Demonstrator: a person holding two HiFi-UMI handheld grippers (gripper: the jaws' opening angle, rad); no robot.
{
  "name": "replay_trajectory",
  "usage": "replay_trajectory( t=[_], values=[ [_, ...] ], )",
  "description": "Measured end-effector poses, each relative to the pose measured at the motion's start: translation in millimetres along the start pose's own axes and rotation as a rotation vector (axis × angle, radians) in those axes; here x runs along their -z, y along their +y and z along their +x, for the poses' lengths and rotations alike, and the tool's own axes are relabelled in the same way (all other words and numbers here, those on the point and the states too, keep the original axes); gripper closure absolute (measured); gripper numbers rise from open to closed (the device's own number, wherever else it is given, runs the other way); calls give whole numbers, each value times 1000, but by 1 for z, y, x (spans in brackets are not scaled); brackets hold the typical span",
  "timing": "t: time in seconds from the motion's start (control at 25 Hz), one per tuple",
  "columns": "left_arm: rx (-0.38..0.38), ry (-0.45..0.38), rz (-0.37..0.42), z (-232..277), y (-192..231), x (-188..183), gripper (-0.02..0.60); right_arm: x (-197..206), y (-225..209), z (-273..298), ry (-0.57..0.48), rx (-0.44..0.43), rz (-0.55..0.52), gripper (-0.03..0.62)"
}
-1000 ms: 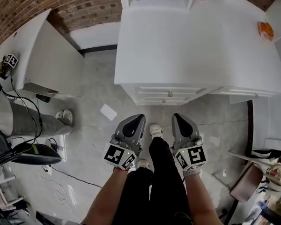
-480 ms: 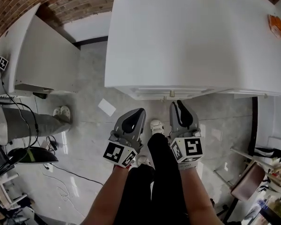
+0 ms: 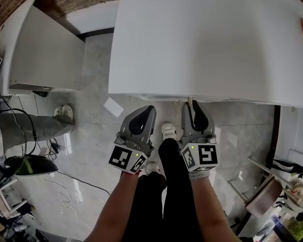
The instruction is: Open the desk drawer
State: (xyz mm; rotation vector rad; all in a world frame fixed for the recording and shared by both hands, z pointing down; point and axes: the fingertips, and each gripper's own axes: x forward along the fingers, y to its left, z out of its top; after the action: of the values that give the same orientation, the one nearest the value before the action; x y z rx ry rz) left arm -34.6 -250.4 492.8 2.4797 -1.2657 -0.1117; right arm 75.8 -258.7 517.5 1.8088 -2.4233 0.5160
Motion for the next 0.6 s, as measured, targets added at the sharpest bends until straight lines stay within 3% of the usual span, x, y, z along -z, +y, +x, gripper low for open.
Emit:
replay_trajectory(
  t=[0.6],
  values=[
    [-37, 25, -19, -6, 15, 5, 578, -1, 0, 13, -53, 45, 86, 510]
  ],
)
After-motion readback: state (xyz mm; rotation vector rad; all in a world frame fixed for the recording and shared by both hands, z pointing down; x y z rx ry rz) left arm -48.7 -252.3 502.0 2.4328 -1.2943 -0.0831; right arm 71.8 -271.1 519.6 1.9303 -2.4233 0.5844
